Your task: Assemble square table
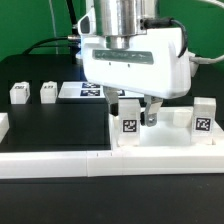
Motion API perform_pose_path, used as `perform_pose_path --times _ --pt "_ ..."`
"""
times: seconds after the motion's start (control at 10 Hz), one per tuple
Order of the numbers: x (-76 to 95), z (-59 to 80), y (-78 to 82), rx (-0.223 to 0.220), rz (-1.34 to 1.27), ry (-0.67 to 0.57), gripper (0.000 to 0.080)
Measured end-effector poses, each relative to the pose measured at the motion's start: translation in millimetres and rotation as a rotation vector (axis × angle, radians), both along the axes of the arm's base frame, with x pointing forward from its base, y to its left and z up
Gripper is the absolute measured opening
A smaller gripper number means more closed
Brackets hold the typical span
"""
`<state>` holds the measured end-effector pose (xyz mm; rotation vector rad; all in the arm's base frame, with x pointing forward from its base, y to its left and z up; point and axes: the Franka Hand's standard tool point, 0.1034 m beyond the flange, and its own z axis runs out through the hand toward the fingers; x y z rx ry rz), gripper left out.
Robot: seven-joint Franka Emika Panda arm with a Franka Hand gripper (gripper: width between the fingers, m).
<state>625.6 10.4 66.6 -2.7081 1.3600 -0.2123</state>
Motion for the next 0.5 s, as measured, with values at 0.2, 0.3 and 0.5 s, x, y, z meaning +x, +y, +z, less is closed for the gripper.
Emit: perform_pose_path --times 0.2,0.3,0.5 --pt "-0.8 -3.3 1.0 -0.126 0.383 -0.047 0.0649" --pt "-1.3 -3.9 -0.1 -0.150 0.488 -0.045 0.0649" --pt "-1.3 -4.1 -1.1 -0.156 0.517 -0.046 0.0637"
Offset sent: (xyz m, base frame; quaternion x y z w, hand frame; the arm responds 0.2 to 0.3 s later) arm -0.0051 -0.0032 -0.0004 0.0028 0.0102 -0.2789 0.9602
